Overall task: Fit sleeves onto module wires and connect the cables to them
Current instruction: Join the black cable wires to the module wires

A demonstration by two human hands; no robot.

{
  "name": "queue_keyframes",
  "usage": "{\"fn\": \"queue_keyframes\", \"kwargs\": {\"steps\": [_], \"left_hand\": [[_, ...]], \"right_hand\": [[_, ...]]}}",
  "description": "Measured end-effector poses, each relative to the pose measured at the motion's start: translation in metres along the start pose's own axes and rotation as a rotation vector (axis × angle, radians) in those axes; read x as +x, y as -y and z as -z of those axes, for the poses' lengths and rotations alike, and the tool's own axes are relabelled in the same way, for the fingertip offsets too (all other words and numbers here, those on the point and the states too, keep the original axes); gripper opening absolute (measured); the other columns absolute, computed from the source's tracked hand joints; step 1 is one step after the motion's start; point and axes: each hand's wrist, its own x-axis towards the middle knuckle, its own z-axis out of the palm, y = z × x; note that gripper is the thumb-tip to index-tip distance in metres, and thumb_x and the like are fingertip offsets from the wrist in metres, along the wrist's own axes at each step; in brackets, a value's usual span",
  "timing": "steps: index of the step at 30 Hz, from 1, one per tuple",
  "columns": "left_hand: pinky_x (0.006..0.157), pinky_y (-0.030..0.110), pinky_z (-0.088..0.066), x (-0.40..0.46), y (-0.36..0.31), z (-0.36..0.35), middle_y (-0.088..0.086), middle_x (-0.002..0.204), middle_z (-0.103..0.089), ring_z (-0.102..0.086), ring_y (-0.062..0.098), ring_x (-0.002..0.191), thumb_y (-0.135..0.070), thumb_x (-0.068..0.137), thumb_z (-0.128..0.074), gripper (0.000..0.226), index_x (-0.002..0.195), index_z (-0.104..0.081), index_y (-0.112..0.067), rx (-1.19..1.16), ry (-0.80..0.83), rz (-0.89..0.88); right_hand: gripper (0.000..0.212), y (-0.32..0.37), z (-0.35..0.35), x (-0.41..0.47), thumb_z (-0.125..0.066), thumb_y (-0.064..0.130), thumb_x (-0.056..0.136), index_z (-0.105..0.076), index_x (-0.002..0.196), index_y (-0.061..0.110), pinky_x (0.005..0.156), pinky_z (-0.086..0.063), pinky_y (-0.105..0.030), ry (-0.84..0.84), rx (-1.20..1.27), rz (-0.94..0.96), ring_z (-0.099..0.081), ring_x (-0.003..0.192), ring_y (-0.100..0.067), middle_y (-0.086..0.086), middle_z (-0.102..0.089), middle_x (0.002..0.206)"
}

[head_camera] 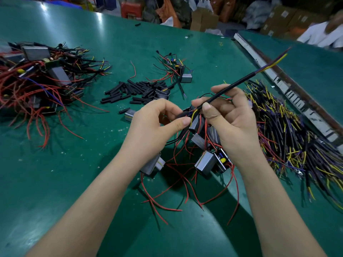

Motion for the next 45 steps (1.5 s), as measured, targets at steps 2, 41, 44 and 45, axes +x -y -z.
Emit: {"fn": "queue_keyframes", "kwargs": {"steps": [2, 41, 44, 45], "left_hand": [[0.061, 0.009, -0.036, 0.000, -0.002, 0.000, -0.016, 0.065, -0.056, -0.049, -0.006, 0.061, -0.024, 0.076, -0.077, 0.017, 0.076, -0.061, -0.029, -0.040, 0.025, 0.013], [0.067, 0.014, -0.044, 0.005, 0.005, 0.007, -0.017, 0.073, -0.066, -0.058, -0.001, 0.069, -0.021, 0.077, -0.074, 0.014, 0.083, -0.066, -0.031, -0.140, 0.161, -0.037], [0.064, 0.010, -0.042, 0.005, 0.006, 0.007, -0.018, 0.072, -0.066, -0.057, -0.003, 0.067, -0.019, 0.077, -0.074, 0.015, 0.083, -0.067, -0.030, -0.162, 0.149, -0.043], [0.064, 0.010, -0.042, 0.005, 0.005, 0.007, -0.018, 0.072, -0.066, -0.057, -0.003, 0.066, -0.020, 0.077, -0.073, 0.013, 0.083, -0.067, -0.029, -0.159, 0.146, -0.039]], "right_hand": [[0.024, 0.002, 0.000, 0.000, -0.053, 0.001, 0.092, -0.047, 0.107, 0.018, 0.087, -0.049, -0.027, -0.008, 0.017, 0.008, -0.067, 0.096, -0.015, 0.000, -0.074, 0.093], [0.024, 0.008, -0.002, -0.002, -0.056, -0.006, 0.091, -0.051, 0.101, 0.016, 0.080, -0.050, -0.021, 0.034, 0.002, -0.088, -0.066, 0.087, -0.009, 0.001, -0.070, 0.085], [0.023, 0.008, -0.002, -0.001, -0.060, -0.002, 0.090, -0.053, 0.101, 0.017, 0.083, -0.052, -0.024, 0.034, -0.039, -0.104, -0.067, 0.086, -0.013, 0.002, -0.072, 0.083], [0.023, 0.008, -0.002, -0.001, -0.062, 0.000, 0.089, -0.054, 0.100, 0.018, 0.083, -0.052, -0.027, 0.033, -0.061, -0.106, -0.066, 0.086, -0.014, 0.002, -0.073, 0.083]]}}
